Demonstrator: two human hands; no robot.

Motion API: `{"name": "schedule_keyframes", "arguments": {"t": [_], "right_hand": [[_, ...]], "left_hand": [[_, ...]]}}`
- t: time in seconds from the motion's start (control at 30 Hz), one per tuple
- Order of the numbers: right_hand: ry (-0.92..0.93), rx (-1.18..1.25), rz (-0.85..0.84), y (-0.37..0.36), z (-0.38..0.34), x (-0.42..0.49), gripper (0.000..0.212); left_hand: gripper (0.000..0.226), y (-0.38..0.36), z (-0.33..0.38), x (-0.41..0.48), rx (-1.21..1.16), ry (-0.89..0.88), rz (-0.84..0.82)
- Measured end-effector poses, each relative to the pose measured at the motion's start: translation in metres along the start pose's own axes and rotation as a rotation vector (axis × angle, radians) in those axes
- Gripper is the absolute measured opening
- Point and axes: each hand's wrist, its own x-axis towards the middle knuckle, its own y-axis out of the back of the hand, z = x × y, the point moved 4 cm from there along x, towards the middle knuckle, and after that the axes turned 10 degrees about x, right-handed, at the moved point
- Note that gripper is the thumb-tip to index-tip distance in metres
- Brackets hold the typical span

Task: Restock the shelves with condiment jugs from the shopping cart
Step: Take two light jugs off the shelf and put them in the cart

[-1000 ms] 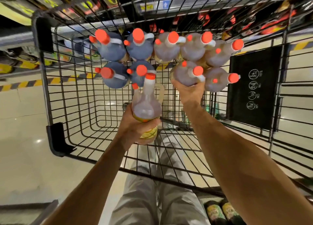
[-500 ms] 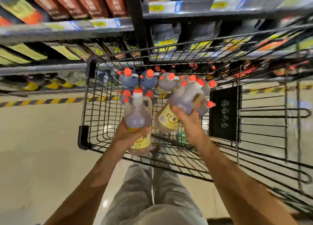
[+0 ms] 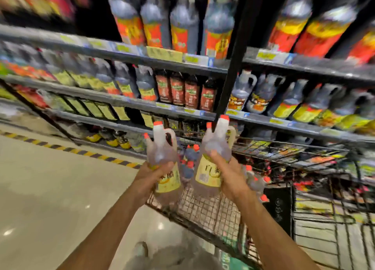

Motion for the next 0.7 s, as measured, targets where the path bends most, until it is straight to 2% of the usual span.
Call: {"name": "schedule_keyframes", "arguments": {"t": [0.03, 0.1, 0.2, 0.27, 0.3, 0.4, 0.43, 0.53, 0.7], "right_hand": [[0.007, -0.022, -0.030, -0.018, -0.005, -0.002, 0.048], [0.020, -0.060, -0.061, -0.054, -0.012, -0.005, 0.061], [0.044, -0.098, -0.113, -0.113, -0.015, -0.010, 0.051], [0.056, -0.147, -0.118, -0.154, -0.013, -0.015, 0.062], [0.066, -0.148, -0.120, -0.174, -0.010, -0.017, 0.063], [0.080, -0.141, -0.152, -0.236, 0.001, -0.022, 0.055], [0.091, -0.144, -0.169, -0.257, 0.003, -0.025, 0.055], [0.133, -0.149, -0.211, -0.313, 0.010, -0.027, 0.056], [0.160, -0.161, -0.254, -0.381, 0.012, -0.020, 0.059]], "left_hand": [[0.036, 0.013, 0.008, -0.003, -0.015, -0.014, 0.001], [0.063, 0.042, 0.022, -0.008, -0.051, -0.040, 0.028], [0.088, 0.094, 0.044, -0.019, -0.096, -0.107, 0.104], [0.097, 0.132, 0.054, -0.028, -0.135, -0.123, 0.125], [0.096, 0.150, 0.060, -0.034, -0.147, -0.127, 0.118], [0.054, 0.210, 0.073, -0.052, -0.179, -0.179, 0.085], [0.050, 0.229, 0.078, -0.058, -0.184, -0.185, 0.084], [0.054, 0.282, 0.091, -0.067, -0.193, -0.204, 0.096], [0.048, 0.341, 0.120, -0.071, -0.190, -0.230, 0.132]]}}
